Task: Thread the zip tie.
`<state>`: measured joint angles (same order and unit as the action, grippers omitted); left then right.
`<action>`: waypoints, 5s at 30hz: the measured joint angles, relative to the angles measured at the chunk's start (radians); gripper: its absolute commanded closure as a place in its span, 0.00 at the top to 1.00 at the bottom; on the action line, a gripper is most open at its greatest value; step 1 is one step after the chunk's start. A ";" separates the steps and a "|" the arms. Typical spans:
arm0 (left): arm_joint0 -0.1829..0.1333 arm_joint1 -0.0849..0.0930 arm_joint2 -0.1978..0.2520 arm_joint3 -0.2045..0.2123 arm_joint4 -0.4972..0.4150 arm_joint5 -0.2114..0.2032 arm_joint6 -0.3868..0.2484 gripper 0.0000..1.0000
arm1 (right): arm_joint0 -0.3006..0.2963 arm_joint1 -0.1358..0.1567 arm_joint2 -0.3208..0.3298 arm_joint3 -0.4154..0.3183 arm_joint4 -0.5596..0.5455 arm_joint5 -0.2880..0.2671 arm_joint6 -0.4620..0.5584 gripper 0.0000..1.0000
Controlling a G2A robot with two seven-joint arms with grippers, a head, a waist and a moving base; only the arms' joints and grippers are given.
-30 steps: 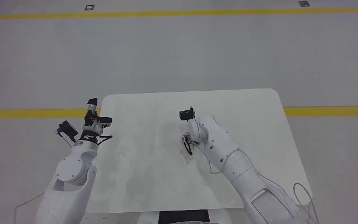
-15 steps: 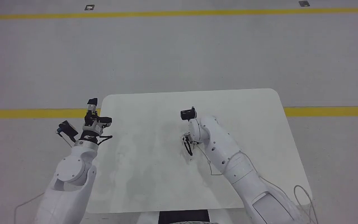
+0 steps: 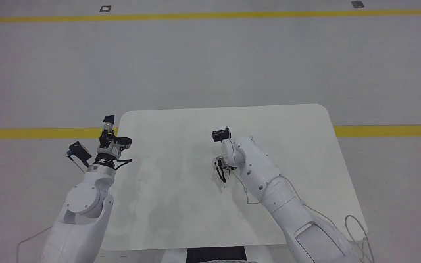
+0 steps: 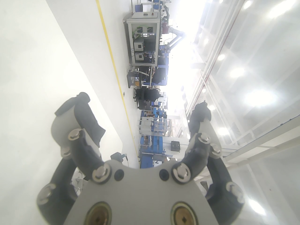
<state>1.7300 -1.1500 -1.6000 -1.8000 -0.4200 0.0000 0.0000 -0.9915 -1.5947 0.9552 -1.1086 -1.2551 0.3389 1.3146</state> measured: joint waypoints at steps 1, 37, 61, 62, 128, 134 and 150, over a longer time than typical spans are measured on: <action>0.000 0.000 0.000 0.000 0.000 0.000 0.000 1.00 | 0.002 -0.001 -0.001 0.004 0.001 0.001 -0.002 0.15; 0.000 0.000 0.000 0.000 0.000 0.000 0.000 1.00 | -0.111 0.056 0.201 -0.275 0.237 -0.132 0.075 0.00; -0.008 0.000 0.004 0.011 0.008 -0.101 -0.101 1.00 | -0.184 0.052 0.294 -0.313 0.785 -0.214 -0.204 0.00; -0.009 0.001 0.005 0.017 0.029 -0.121 -0.120 1.00 | -0.176 0.049 0.286 -0.305 0.813 -0.212 -0.232 0.00; -0.126 -0.014 0.135 0.201 -0.144 -0.322 -0.539 1.00 | -0.036 -0.043 0.002 -0.128 1.202 -0.123 -0.848 0.00; -0.132 -0.013 0.135 0.204 -0.105 -0.339 -0.540 1.00 | -0.036 -0.044 -0.002 -0.128 1.201 -0.119 -0.849 0.00; -0.136 -0.013 0.145 0.226 -0.106 -0.327 -0.519 0.36 | -0.074 -0.038 -0.022 -0.198 1.140 -0.080 -0.909 0.00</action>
<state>1.5938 -1.1628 -1.4550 -1.5740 -0.5264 -0.3269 -0.5187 -1.0652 -1.6322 0.9337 -1.3065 -0.1148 0.2591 0.4056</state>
